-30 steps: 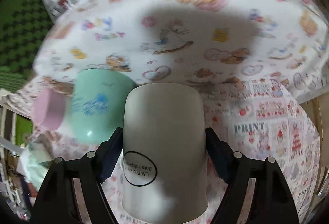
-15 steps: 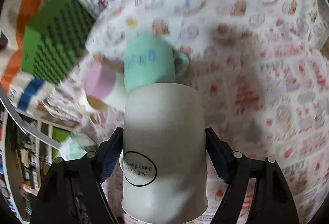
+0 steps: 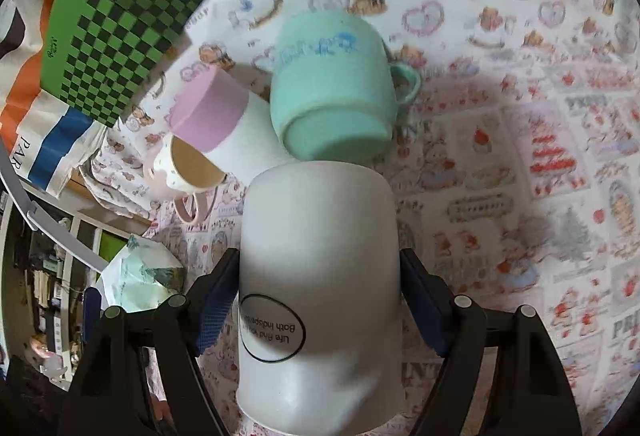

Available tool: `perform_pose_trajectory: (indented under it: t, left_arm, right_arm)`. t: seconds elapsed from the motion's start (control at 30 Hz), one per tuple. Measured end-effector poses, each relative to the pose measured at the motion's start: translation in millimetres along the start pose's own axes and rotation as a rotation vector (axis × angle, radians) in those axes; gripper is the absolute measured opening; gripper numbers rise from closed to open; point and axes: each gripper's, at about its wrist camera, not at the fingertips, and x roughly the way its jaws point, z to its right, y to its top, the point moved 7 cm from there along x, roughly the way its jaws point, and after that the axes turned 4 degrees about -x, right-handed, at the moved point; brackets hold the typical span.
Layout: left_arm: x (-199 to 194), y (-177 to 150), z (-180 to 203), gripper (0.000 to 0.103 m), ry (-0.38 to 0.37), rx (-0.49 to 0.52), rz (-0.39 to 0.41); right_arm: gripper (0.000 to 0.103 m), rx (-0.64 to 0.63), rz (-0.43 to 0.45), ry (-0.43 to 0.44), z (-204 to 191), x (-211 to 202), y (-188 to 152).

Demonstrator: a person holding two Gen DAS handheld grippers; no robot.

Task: Flip cup upside down
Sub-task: 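Lift the white mug with the right gripper, rotate it and set it down, then open the right gripper and withdraw it from the white mug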

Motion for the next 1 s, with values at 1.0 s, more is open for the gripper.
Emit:
perform_pose_trajectory:
  t: [1.0]
  left_arm:
    - [-2,1,3,0.103,-0.018,0.007,0.007]
  right_arm:
    - [0.103,-0.570,0.828,-0.348,47,-149,-9]
